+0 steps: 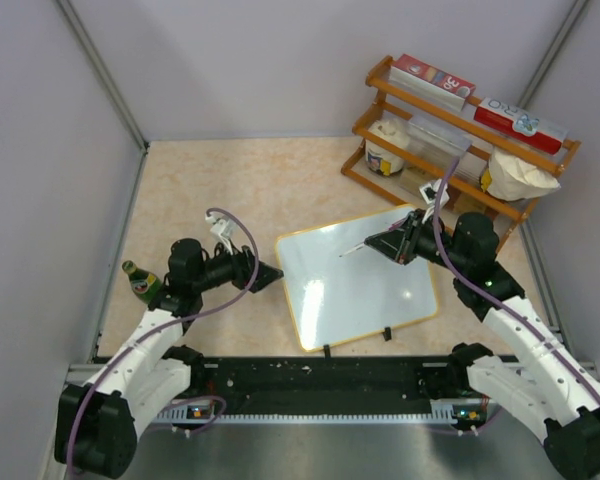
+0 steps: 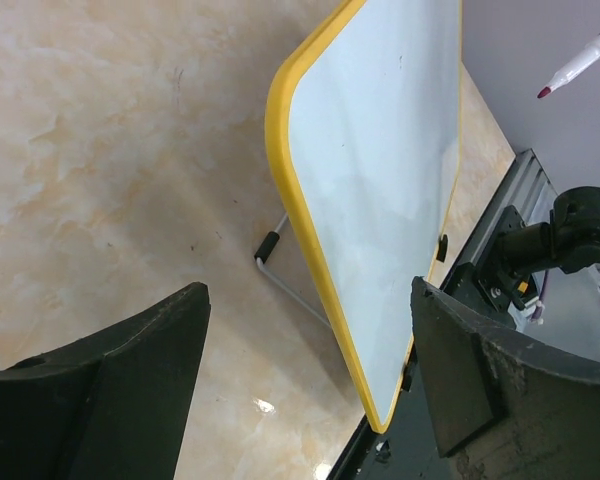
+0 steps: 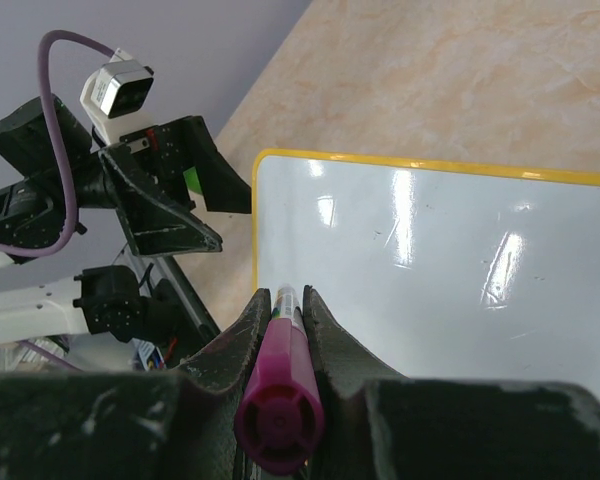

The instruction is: Write a sentence on the whiteboard

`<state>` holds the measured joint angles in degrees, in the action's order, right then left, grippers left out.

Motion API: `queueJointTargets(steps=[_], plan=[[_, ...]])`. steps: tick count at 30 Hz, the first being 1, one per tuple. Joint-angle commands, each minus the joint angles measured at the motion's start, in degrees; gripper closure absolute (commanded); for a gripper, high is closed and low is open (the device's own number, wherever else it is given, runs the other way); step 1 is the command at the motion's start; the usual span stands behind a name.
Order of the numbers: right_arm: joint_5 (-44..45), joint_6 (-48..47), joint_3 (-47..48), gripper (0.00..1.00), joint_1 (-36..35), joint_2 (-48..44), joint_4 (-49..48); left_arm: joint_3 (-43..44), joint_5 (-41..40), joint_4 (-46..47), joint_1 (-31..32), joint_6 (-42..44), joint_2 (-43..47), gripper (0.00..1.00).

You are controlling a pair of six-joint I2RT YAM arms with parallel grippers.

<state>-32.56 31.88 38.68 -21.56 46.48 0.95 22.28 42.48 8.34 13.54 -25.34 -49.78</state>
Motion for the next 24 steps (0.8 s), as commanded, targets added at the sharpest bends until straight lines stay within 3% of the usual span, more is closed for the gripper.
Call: queueJointTargets(steps=[1,24], plan=[[-0.14,-1.29,-0.09,1.00,0.56,-1.39,-2.08,0.04,-0.12,-1.13,-0.97,-0.06,1.53,0.15],[1.35,-3.67,-0.62,1.00,0.64,0.81,-3.15,2.06,3.49,-1.22,-1.94,-0.76,0.12,0.16]])
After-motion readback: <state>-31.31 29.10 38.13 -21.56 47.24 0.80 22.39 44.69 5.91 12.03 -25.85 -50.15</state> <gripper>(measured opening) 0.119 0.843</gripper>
